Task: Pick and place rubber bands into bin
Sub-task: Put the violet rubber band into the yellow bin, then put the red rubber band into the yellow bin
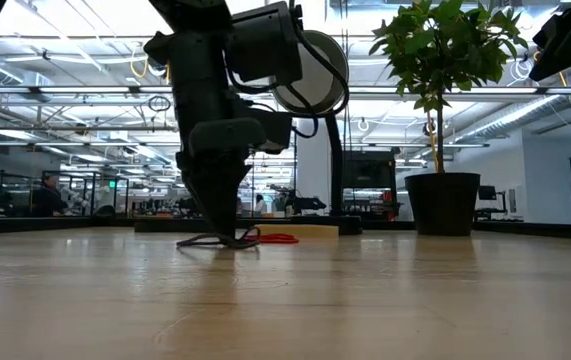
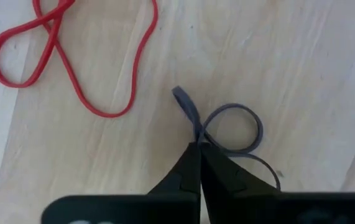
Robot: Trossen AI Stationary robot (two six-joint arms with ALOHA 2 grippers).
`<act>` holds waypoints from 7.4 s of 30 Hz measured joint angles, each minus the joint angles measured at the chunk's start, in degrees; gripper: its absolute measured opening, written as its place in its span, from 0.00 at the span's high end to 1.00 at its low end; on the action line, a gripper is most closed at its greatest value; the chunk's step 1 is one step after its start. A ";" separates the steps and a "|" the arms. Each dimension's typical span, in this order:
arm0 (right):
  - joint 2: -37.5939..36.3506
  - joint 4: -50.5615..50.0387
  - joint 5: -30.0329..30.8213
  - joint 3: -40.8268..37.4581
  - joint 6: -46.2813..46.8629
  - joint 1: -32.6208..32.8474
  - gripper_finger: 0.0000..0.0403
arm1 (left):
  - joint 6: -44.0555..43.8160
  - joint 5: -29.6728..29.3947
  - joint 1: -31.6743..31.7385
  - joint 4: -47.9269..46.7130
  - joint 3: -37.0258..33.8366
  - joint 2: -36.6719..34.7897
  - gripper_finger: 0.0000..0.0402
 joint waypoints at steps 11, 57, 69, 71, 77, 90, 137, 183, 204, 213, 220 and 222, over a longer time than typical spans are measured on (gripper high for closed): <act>0.02 0.30 0.00 0.00 0.11 0.00 0.51 | 1.58 -0.16 -0.33 -0.23 -0.06 -1.80 1.00; 16.78 93.85 -10.85 -24.30 -34.27 -21.69 0.51 | 6.08 0.08 -1.84 33.97 3.04 -11.09 1.00; 24.44 99.30 -13.60 -22.35 -32.50 -21.73 0.52 | 6.09 -2.36 -1.84 34.37 3.04 -11.09 1.00; 24.81 99.23 -13.64 -21.90 -32.44 -21.70 0.55 | 6.09 -2.37 -1.84 34.62 3.04 -11.09 1.00; 24.79 99.25 -13.55 -21.57 -30.57 -21.73 0.73 | 6.23 -2.36 -1.84 34.89 3.04 -11.09 1.00; 23.41 98.75 -13.57 -21.57 -30.97 -21.70 0.99 | 6.14 -2.34 -1.84 34.91 3.04 -11.09 0.92; -4.74 2.54 -17.41 5.95 2.80 -2.56 1.00 | 4.21 0.63 -1.77 16.92 3.04 -11.09 0.34; 2.38 0.18 -26.95 -11.13 34.48 11.37 0.84 | 4.43 -2.43 -1.70 16.97 3.04 -11.09 0.34; -1.62 -2.76 -21.53 -8.48 32.58 11.32 0.57 | 3.71 -2.78 -1.22 17.03 3.04 -11.09 0.34; -5.77 2.09 -6.27 -7.58 23.66 10.31 0.58 | 6.09 -7.68 -0.68 16.97 3.04 -11.08 0.34; -7.46 13.04 1.90 -7.58 7.05 5.55 0.59 | 5.20 -4.69 0.44 16.89 3.04 -11.07 0.34; -8.09 16.77 1.75 -7.58 1.37 3.67 0.59 | 5.19 -3.87 0.64 16.57 3.04 -11.08 0.34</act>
